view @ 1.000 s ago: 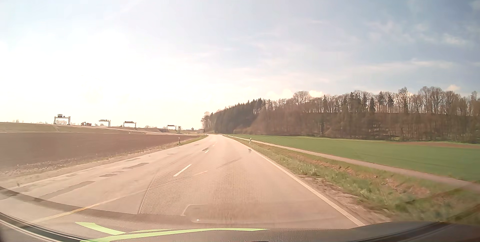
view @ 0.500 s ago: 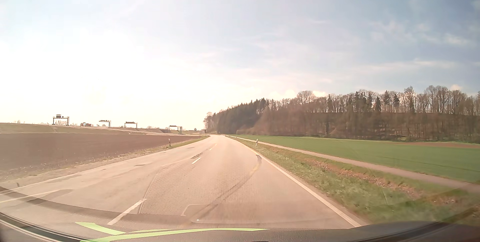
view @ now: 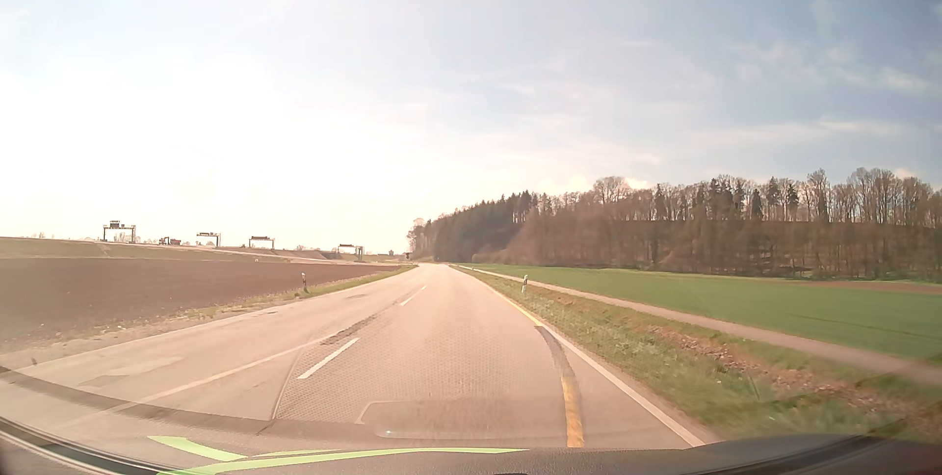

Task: Follow the waypoints while adhering to traffic rules and regulations

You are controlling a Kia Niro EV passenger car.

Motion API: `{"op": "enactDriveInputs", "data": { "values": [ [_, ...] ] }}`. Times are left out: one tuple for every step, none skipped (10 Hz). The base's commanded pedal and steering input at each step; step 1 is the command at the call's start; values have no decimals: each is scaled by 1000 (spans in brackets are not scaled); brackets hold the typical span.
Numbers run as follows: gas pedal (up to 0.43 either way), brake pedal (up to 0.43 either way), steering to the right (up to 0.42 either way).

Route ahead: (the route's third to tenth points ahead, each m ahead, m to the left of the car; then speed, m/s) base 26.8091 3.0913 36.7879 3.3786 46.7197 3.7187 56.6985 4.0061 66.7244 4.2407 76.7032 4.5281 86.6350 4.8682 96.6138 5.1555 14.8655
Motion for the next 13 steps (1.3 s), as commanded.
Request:
{"op": "enactDriveInputs", "data": {
  "values": [
    [98, 0, -8],
    [98, 0, -8],
    [98, 0, -8],
    [98, 0, -8],
    [98, 0, -8],
    [110, 0, -6],
    [110, 0, -3],
    [110, 0, -2],
    [110, 0, -2],
    [110, 0, -2],
    [110, 0, -2],
    [110, 0, -2],
    [110, 0, -3]
  ]
}}
